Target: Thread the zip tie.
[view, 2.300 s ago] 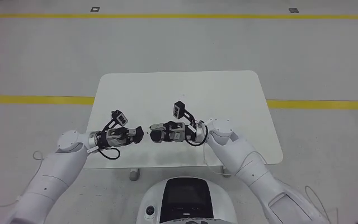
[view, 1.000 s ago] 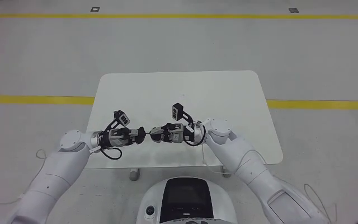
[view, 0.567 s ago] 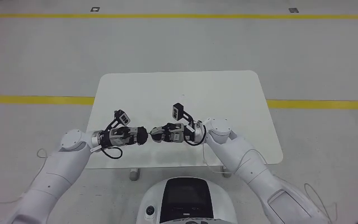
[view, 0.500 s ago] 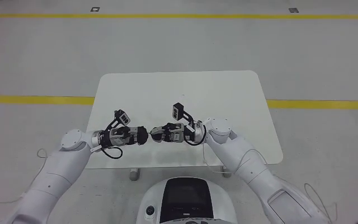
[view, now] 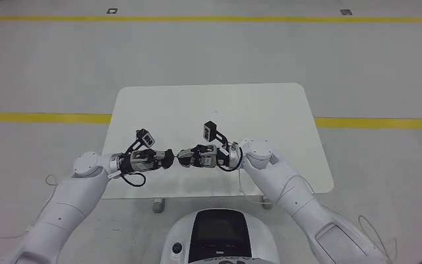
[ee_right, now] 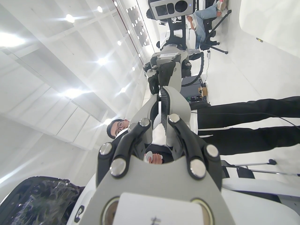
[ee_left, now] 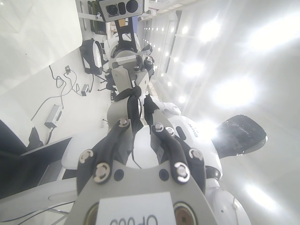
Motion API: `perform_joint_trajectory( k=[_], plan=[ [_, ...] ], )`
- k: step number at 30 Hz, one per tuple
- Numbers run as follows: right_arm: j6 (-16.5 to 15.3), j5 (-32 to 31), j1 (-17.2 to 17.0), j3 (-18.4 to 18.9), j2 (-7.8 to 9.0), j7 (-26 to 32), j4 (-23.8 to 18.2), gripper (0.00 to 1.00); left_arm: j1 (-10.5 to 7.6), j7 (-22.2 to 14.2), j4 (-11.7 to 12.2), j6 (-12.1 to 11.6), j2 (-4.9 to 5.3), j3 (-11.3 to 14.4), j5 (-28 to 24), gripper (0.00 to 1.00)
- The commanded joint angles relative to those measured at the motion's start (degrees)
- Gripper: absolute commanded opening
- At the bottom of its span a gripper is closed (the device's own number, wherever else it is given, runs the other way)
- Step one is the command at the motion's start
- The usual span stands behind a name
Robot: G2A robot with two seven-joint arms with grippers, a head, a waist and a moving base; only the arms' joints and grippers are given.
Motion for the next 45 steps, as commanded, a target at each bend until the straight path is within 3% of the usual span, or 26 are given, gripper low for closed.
perform_joint_trajectory(
  k=[1,16,20,28,29,30,45],
  plan=[
    [0.0,0.0,0.1,-0.1,-0.01,0.0,0.0,0.0,-0.06,0.0,0.1,0.0,-0.06,0.0,0.0,0.11],
    [0.0,0.4,0.8,-0.8,-0.35,0.4,0.9,0.0,-0.68,0.0,0.8,0.4,-0.53,0.3,0.3,0.09],
    [-0.1,0.5,1.0,-1.0,-0.44,0.5,1.2,0.0,-0.84,0.0,1.0,0.5,-0.63,0.4,0.4,0.0],
    [-0.1,0.6,1.1,-1.0,-0.53,0.2,1.5,0.0,-0.96,0.0,1.2,0.4,-0.72,0.6,0.5,0.0],
    [-0.2,0.6,1.1,-1.0,-0.52,0.0,1.5,0.39,-0.94,0.0,1.1,0.4,-0.7,0.6,0.4,0.0],
    [-0.2,0.6,1.0,-0.8,-0.47,-0.2,1.5,0.99,-0.9,0.0,1.1,0.3,-0.66,0.5,0.4,0.0],
    [0.0,-1.3,-2.1,3.6,1.42,-1.7,-2.5,1.0,1.0,0.0,-0.2,-0.7,0.28,-0.5,-1.2,0.0]
  ],
)
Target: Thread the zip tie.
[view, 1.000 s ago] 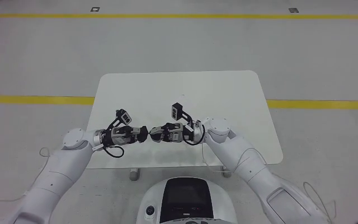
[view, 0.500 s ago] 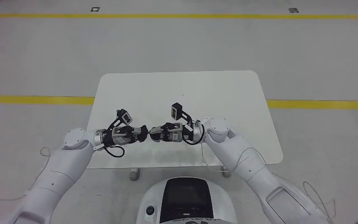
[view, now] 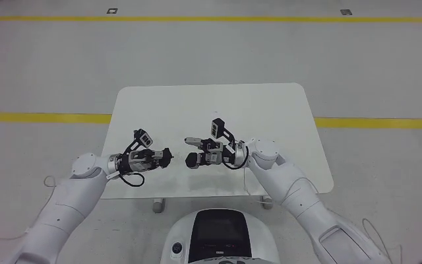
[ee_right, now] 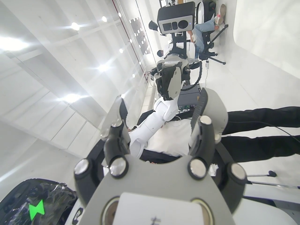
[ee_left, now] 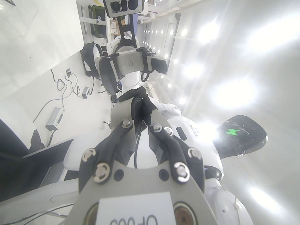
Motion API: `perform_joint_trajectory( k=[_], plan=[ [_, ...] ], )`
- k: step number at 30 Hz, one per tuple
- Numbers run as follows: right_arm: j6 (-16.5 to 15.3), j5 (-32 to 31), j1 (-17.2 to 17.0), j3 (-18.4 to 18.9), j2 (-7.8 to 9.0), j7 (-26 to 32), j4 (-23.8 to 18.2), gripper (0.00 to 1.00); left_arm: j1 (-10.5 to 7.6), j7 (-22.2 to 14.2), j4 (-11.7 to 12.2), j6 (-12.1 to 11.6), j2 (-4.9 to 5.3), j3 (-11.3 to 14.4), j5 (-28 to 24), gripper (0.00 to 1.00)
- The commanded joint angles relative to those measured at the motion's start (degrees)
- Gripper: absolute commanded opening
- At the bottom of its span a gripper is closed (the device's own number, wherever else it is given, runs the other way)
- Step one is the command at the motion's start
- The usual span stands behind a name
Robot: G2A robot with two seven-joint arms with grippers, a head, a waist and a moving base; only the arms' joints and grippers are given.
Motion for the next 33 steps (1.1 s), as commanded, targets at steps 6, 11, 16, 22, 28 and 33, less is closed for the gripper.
perform_joint_trajectory(
  k=[6,11,16,22,28,33],
  plan=[
    [0.0,0.0,0.0,0.0,-0.01,0.0,0.0,1.0,0.03,0.0,-0.1,0.1,0.01,0.1,-0.1,0.0],
    [0.0,0.0,0.0,0.0,-0.01,0.0,0.0,1.0,0.57,4.1,0.6,-5.5,-0.48,-0.3,2.6,0.0],
    [0.0,0.0,0.0,0.0,-0.01,0.0,0.0,1.0,1.9,2.0,0.4,-5.5,-2.28,-6.4,4.2,0.0],
    [0.0,0.0,0.0,0.0,-0.01,0.0,0.0,1.0,4.0,0.0,-0.4,-5.5,-5.34,-13.2,9.4,0.0],
    [0.0,0.0,0.0,0.0,-0.01,0.0,0.0,1.0,4.99,0.0,-0.7,-5.5,-8.41,-19.7,13.6,0.0],
    [0.0,0.0,0.0,0.0,-0.01,0.0,0.0,1.0,4.23,0.0,0.1,-5.5,-11.16,-23.8,18.1,0.0]
  ],
)
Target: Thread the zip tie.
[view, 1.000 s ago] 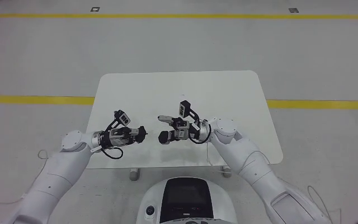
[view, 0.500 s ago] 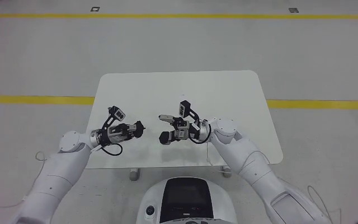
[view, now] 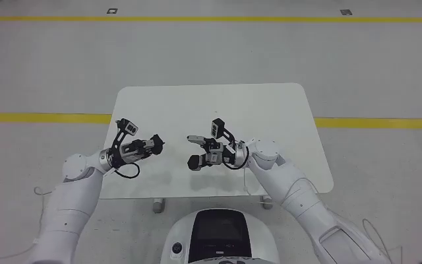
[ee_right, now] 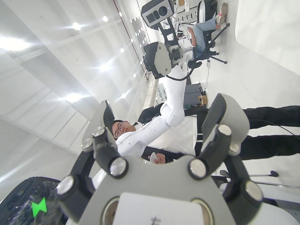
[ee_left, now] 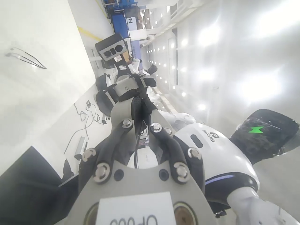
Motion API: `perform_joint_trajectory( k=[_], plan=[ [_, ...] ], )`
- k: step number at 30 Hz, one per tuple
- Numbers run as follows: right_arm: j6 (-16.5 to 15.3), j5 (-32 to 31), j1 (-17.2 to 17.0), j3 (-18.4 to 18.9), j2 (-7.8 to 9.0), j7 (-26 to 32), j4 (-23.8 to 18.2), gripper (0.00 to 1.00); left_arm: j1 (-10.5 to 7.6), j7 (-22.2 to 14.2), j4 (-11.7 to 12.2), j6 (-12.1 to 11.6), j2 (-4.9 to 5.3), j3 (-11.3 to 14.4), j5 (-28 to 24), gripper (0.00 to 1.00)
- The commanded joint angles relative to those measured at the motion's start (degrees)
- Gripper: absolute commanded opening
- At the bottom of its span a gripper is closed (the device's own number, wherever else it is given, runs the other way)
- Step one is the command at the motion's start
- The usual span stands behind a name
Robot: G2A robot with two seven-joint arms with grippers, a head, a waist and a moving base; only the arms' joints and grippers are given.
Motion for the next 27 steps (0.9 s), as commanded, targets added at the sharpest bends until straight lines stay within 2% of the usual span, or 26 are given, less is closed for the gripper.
perform_joint_trajectory(
  k=[1,5,6,9,12,16,17,23,26,27],
  plan=[
    [0.0,0.0,0.0,0.0,0.0,0.0,0.0,1.0,-0.34,0.0,0.3,0.0,-1.03,-1.3,1.2,0.0],
    [0.0,0.0,0.0,0.0,0.0,0.0,0.0,1.0,-1.15,0.0,1.5,0.0,-3.02,-3.6,2.7,0.0],
    [0.0,0.0,0.0,0.0,0.0,0.0,0.0,1.0,-1.25,0.0,1.6,0.0,-3.3,-3.8,2.7,0.0],
    [0.0,0.0,0.0,0.0,0.0,0.0,0.0,1.0,-1.25,0.0,1.6,0.0,-3.3,-3.8,2.7,0.0],
    [0.1,-9.7,1.3,-0.2,0.71,-4.9,-1.9,1.0,-1.25,0.0,1.6,0.0,-3.3,-3.8,2.7,0.0],
    [1.9,-20.6,2.9,0.6,2.04,-5.8,-5.9,1.0,-1.25,0.0,1.6,0.0,-3.3,-3.8,2.7,0.0],
    [3.2,-24.6,3.6,0.4,2.44,-5.5,-7.0,1.0,-1.25,0.0,1.6,0.0,-3.3,-3.8,2.7,0.0],
    [7.5,-36.3,6.3,-1.2,3.48,-2.3,-9.6,1.0,-1.25,0.0,1.6,0.0,-3.3,-3.8,2.7,0.0],
    [7.5,-43.8,8.8,-4.0,3.61,0.0,-9.1,1.0,-1.25,0.0,1.6,0.0,-3.3,-3.8,2.7,0.0],
    [7.6,-44.3,9.1,-4.3,3.55,0.0,-8.9,1.0,-1.25,0.0,1.6,0.0,-3.3,-3.8,2.7,0.0]
  ],
)
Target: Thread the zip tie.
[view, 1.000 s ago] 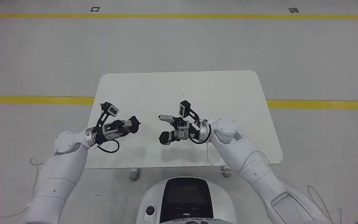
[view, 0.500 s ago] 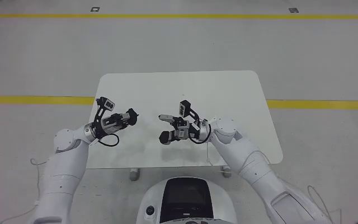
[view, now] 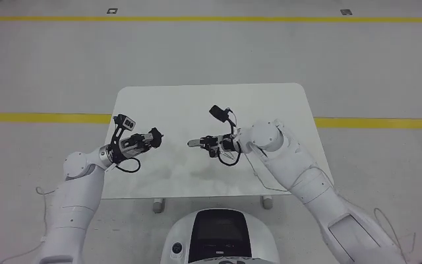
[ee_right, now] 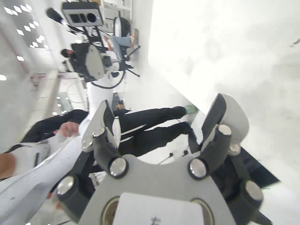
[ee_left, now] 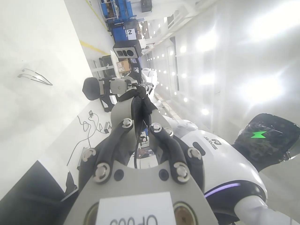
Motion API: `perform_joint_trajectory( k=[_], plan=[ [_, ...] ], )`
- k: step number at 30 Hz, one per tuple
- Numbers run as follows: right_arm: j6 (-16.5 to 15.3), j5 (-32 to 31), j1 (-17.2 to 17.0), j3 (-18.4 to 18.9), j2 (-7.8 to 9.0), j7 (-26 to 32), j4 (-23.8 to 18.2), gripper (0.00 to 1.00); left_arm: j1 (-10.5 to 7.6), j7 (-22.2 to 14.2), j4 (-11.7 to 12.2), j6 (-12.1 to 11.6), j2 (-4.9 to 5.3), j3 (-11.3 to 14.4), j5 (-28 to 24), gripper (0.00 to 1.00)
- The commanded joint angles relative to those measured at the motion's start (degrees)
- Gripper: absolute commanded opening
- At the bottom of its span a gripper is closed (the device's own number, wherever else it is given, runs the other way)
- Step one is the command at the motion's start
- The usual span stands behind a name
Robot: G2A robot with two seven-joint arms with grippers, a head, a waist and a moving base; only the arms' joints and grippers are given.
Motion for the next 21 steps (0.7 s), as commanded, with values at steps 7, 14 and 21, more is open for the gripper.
perform_joint_trajectory(
  k=[7,14,21],
  plan=[
    [0.0,-1.5,0.5,-0.6,-0.05,0.2,0.2,1.0,0.0,0.0,0.0,0.0,0.0,0.0,0.0,0.0],
    [-4.7,-13.1,5.5,-1.9,0.89,5.7,3.1,1.0,0.0,0.0,0.0,0.0,0.0,0.0,0.0,0.0],
    [-12.9,-17.5,10.7,-6.7,0.01,12.5,7.9,1.0,0.0,0.0,0.0,0.0,0.0,0.0,0.0,0.0]
  ],
)
